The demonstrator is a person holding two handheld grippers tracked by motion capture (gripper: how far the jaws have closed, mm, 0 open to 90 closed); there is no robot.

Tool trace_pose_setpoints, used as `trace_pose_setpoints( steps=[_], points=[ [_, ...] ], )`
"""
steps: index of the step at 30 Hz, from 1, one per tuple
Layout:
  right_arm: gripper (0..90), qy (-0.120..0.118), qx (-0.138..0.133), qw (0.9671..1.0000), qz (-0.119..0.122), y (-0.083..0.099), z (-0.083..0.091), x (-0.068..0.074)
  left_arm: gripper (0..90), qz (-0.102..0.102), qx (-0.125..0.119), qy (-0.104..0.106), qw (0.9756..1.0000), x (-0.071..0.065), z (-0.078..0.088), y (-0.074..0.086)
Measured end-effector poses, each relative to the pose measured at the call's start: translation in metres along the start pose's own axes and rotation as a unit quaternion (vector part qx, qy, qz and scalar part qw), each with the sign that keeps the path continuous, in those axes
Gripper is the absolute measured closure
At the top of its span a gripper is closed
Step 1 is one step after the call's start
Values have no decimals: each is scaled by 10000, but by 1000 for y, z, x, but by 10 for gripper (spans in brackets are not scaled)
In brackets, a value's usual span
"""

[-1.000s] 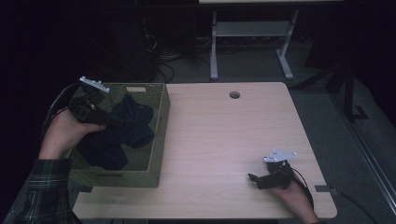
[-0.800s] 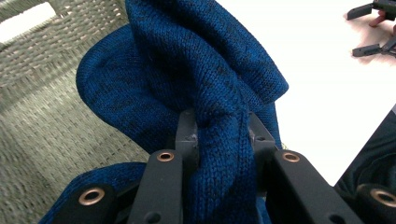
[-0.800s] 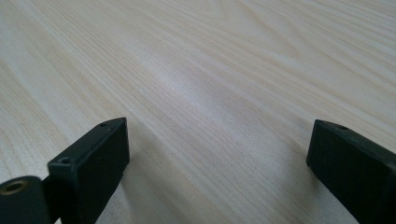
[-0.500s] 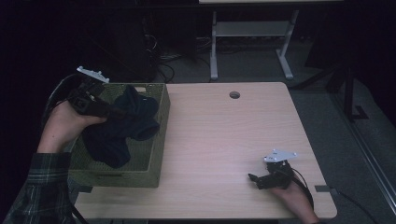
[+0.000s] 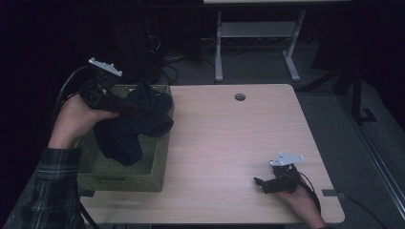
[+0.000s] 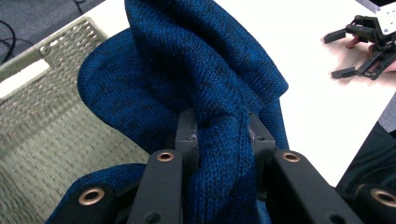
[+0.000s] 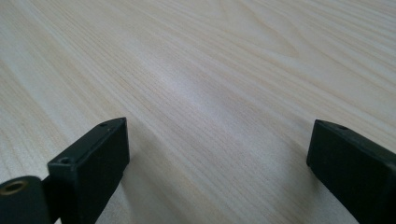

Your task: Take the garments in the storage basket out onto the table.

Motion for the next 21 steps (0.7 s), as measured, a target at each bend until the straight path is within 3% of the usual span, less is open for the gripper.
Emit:
trace_pose_setpoints(
  steps=[9, 21],
  points=[
    [54, 1, -1, 10000, 1, 0, 0, 0, 727, -252, -27, 67, 9997, -19, -7, -29],
    [54, -5, 0, 10000, -20, 0, 0, 0, 727, -501, -23, 175, 9986, -43, -29, -56]
  ],
)
Point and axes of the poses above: each handheld gripper's, and its own axes: z roughly backward along the jaws, y roughly out of its underside, x roughly to its left, the point moved 10 cm from there along -z, roughly forward along the jaws, and after that the axes turned 3 degrees about y, right-handed, at the moved point
